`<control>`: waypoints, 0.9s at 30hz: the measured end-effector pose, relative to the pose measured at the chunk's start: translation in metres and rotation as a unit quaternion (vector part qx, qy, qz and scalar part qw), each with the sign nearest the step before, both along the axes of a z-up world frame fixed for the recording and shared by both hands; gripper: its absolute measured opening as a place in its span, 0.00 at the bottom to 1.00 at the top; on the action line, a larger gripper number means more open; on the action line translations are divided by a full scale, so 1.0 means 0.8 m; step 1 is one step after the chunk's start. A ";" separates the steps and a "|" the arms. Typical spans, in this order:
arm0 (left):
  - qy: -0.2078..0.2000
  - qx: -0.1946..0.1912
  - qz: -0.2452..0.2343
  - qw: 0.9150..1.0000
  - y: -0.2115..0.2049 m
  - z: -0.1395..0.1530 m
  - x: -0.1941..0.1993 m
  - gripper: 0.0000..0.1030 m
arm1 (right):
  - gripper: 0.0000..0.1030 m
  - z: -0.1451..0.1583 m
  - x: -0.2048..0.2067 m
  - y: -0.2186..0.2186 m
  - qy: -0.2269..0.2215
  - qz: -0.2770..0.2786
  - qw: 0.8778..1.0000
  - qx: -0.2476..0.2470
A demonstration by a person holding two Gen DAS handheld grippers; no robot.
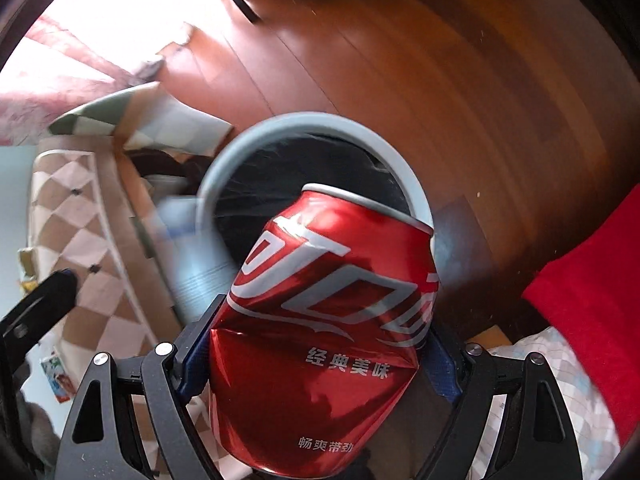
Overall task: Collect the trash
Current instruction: 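Open both tools to drop the can and carton into the bin, then move both tools back toward the table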
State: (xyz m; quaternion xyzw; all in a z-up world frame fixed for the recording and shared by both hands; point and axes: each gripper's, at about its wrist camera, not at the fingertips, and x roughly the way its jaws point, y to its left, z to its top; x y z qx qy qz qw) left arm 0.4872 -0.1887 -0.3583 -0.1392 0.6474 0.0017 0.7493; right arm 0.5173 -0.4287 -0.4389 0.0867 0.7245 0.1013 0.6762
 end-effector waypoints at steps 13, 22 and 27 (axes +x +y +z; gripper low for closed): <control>-0.012 0.100 -0.003 0.995 -0.008 0.017 -0.057 0.99 | 1.00 0.046 -0.035 -0.003 -0.063 0.028 0.993 -0.095; -0.043 0.110 -0.007 0.993 -0.025 0.071 -0.104 1.00 | 1.00 0.124 -0.089 -0.005 -0.109 0.030 0.989 -0.100; -0.069 0.108 -0.001 0.992 -0.026 0.112 -0.131 1.00 | 1.00 0.178 -0.119 -0.014 -0.138 0.017 0.987 -0.083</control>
